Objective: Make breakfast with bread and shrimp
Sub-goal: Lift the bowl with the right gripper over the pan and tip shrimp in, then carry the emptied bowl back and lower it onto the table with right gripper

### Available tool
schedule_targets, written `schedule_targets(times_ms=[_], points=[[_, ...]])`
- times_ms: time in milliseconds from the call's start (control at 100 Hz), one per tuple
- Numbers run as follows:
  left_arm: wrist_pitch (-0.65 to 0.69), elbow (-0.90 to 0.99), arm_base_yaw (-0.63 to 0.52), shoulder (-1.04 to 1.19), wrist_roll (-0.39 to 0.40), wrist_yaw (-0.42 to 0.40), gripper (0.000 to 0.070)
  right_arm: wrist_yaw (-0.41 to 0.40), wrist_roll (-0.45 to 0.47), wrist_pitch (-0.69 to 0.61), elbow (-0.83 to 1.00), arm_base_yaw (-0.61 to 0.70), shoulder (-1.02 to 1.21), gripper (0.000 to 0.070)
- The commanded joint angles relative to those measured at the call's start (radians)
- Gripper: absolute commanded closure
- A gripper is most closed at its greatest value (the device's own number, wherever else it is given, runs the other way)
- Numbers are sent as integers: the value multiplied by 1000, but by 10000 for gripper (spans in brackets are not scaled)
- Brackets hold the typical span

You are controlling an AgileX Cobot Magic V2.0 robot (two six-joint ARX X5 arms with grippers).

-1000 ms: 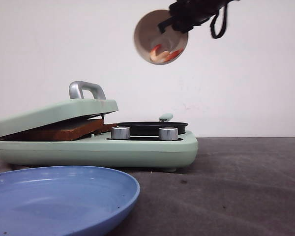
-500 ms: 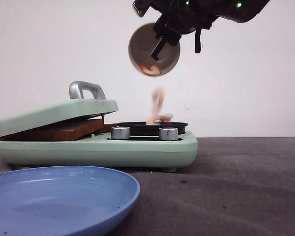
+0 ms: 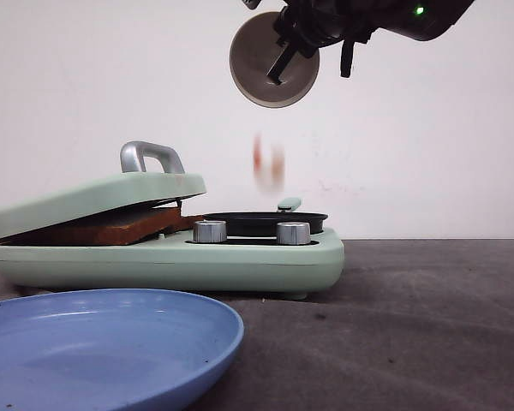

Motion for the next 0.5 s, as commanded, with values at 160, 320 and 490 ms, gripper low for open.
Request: schedule_targets(times_ms=[160, 320, 490], points=[[8, 5, -3, 2, 20, -1, 191, 87, 112, 34, 21, 7, 11, 698], [3, 5, -3, 2, 19, -1, 191, 320, 245, -21, 21, 18, 4, 697], [3, 5, -3, 2, 19, -2, 191, 375, 432, -291, 21, 16, -61, 697]])
